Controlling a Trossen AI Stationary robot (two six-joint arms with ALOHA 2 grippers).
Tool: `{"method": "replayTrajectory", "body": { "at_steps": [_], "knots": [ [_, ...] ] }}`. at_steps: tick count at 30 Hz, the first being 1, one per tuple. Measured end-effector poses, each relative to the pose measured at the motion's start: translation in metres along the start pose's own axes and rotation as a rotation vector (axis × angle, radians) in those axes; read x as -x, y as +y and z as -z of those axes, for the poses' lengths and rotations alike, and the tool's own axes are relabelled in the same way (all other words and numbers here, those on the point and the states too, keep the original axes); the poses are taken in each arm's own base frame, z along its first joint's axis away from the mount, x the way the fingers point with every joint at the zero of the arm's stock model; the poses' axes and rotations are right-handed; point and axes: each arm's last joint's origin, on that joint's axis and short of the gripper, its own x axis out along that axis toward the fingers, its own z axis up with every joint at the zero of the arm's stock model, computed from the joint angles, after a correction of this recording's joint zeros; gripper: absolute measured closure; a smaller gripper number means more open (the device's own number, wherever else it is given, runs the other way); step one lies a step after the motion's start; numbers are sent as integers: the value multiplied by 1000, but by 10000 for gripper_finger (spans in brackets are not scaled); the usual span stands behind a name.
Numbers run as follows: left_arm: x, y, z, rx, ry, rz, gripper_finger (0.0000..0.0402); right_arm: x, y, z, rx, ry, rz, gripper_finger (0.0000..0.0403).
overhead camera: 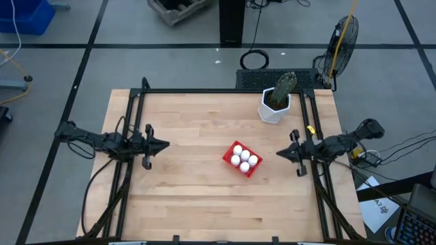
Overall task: Pick and place pill bottles into a basket
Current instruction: Return to Home Position
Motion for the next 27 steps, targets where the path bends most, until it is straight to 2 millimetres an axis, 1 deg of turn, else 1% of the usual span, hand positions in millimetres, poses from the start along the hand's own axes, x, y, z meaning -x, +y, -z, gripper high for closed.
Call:
{"method": "replayTrajectory", "body": {
  "at_steps": [3, 7, 9, 12, 16, 22, 27],
  "knots": [
    [0, 1, 4, -14, 34, -12, 366, -2, -8, 3, 27, 26, 95, 403],
    [1, 2, 10, -11, 99, -44, 375, -3, -18, 3, 70, 33, 204, 403],
    [1, 2, 11, 9, 108, -44, 381, -4, -20, 5, 60, 48, 176, 403],
    [0, 1, 12, -12, 127, -20, 392, -6, -21, 8, 26, 87, 96, 403],
    [-1, 1, 15, -46, 151, -19, 397, -9, -24, 14, 10, 154, 107, 403],
    [-2, 1, 16, 32, 163, -27, 365, -13, -25, 22, 10, 240, 119, 403],
    [-2, 1, 16, 39, 163, -28, 343, -15, -25, 23, -4, 255, 123, 403]
  ]
}}
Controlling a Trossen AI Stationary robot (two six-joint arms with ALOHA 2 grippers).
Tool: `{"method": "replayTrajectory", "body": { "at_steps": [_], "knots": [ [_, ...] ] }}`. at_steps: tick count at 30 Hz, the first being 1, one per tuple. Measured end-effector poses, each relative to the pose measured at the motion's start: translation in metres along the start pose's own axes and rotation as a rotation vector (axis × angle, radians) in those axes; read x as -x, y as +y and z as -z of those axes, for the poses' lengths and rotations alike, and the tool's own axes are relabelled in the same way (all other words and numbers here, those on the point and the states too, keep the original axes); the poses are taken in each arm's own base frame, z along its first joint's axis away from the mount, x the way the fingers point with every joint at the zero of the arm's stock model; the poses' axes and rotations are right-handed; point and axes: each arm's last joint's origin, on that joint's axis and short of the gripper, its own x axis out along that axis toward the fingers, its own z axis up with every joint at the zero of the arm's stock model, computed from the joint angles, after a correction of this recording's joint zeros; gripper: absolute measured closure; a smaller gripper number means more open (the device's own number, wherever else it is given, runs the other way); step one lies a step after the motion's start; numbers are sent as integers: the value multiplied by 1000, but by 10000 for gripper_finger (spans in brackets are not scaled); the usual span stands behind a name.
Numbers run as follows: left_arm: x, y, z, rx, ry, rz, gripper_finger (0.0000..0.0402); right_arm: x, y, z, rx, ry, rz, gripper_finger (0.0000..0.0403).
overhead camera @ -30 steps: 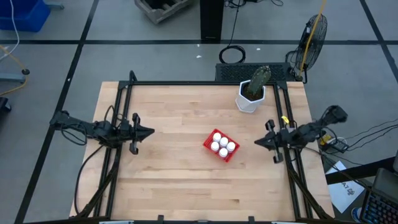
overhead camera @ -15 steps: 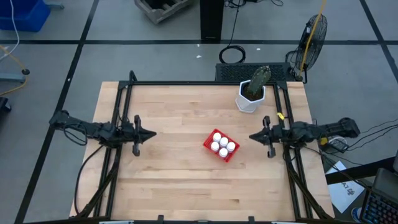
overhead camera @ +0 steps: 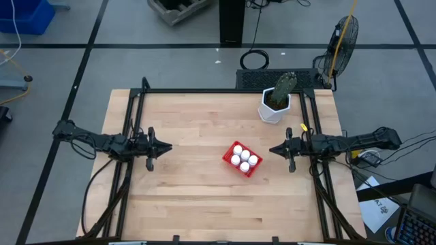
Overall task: Pick and place pill bottles into a basket
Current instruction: Return to Home Position
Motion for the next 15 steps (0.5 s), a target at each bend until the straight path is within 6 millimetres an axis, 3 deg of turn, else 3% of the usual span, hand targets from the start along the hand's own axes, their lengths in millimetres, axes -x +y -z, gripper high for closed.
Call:
{"method": "replayTrajectory", "body": {
  "at_steps": [15],
  "knots": [
    [0, 0, 0, 3, -1, 0, 327, 0, 0, 0, -1, -2, 1, 403]
  ]
}}
